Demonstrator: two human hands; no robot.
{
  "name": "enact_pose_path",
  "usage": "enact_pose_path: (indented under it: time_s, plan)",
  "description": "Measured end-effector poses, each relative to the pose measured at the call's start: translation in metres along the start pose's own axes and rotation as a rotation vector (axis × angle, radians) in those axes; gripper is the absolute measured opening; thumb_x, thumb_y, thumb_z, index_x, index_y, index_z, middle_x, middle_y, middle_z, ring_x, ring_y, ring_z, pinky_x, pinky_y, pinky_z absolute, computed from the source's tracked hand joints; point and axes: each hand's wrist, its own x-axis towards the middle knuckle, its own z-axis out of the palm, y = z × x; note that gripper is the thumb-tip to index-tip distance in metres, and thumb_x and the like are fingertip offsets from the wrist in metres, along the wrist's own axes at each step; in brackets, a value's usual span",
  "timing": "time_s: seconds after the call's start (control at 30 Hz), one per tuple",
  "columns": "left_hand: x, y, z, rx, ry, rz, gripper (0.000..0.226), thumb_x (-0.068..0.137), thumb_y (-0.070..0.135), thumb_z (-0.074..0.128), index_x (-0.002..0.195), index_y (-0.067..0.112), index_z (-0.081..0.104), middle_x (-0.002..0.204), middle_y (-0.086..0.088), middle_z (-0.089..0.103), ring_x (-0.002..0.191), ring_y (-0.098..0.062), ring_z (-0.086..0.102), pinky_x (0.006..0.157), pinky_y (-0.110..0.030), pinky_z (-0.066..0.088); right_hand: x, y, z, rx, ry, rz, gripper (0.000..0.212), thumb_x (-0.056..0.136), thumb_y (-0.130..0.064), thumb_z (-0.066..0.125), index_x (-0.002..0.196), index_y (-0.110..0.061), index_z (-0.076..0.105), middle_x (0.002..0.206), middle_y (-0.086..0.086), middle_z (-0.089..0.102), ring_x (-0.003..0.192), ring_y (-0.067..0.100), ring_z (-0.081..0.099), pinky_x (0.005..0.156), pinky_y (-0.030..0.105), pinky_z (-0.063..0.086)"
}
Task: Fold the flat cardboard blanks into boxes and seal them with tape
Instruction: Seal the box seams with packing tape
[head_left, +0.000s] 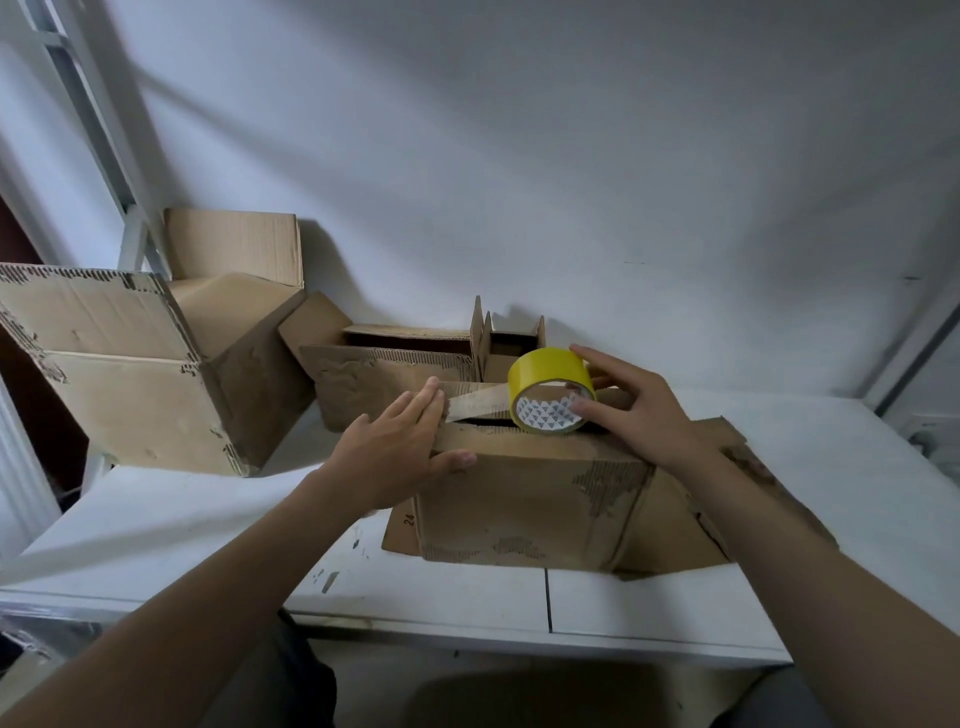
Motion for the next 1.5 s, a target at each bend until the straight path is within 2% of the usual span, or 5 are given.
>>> enact_pose_path:
  time_s: [0.3, 0.6, 1.07, 1.3, 1.5]
  plan:
    - [-0.019, -0.047, 0.010, -0.165, -0.029, -0.032, 0.114, 0.073, 0.092, -0.001, 0.159, 0.019, -0.013, 0.163, 0.006, -0.024, 0.152, -0.011, -0.019, 0.127, -0.042, 0.008, 0.005, -0.030, 0.056, 0.101, 0.044, -0.025, 0.057, 0.083, -0.028, 0.083, 0.135, -0.040, 0.062, 0.121, -0.015, 0.067, 0.109, -0.001, 0.062, 0.086, 0.011, 0.049]
    - [-0.014, -0.043, 0.005, -0.057, -0.039, -0.045, 0.118, 0.065, 0.089, -0.014, 0.161, 0.020, -0.006, 0.167, 0.004, -0.016, 0.154, -0.013, -0.013, 0.126, -0.047, 0.018, 0.030, -0.045, 0.048, -0.117, -0.163, -0.200, 0.047, 0.091, -0.019, 0.073, 0.126, -0.048, 0.062, 0.112, -0.002, 0.058, 0.107, 0.015, 0.058, 0.091, 0.043, 0.053]
    - [-0.017, -0.037, -0.005, 0.000, -0.078, -0.105, 0.113, 0.071, 0.084, -0.010, 0.162, 0.018, -0.002, 0.168, 0.004, -0.014, 0.156, -0.012, -0.006, 0.122, -0.048, 0.025, 0.044, -0.068, 0.018, -0.497, -0.260, -0.195, 0.041, 0.090, -0.014, 0.064, 0.117, -0.043, 0.070, 0.089, -0.006, 0.041, 0.085, 0.008, 0.045, 0.069, 0.026, 0.037]
    - [-0.015, -0.028, -0.003, 0.012, -0.062, -0.098, 0.109, 0.075, 0.082, -0.007, 0.162, 0.017, 0.000, 0.169, 0.001, -0.012, 0.156, -0.017, -0.007, 0.123, -0.053, 0.023, 0.013, -0.032, -0.006, -0.226, -0.159, -0.140, 0.044, 0.087, -0.055, 0.069, 0.129, -0.048, 0.060, 0.105, -0.015, 0.057, 0.101, -0.002, 0.054, 0.080, 0.014, 0.047]
    - [-0.017, -0.022, -0.002, 0.021, -0.042, -0.113, 0.105, 0.077, 0.082, -0.003, 0.162, 0.019, 0.000, 0.169, 0.002, -0.010, 0.156, -0.020, -0.005, 0.123, -0.055, 0.021, 0.010, -0.018, -0.011, -0.287, -0.148, -0.176, 0.057, 0.094, -0.008, 0.063, 0.133, -0.048, 0.055, 0.106, -0.005, 0.050, 0.103, 0.006, 0.050, 0.075, 0.015, 0.046]
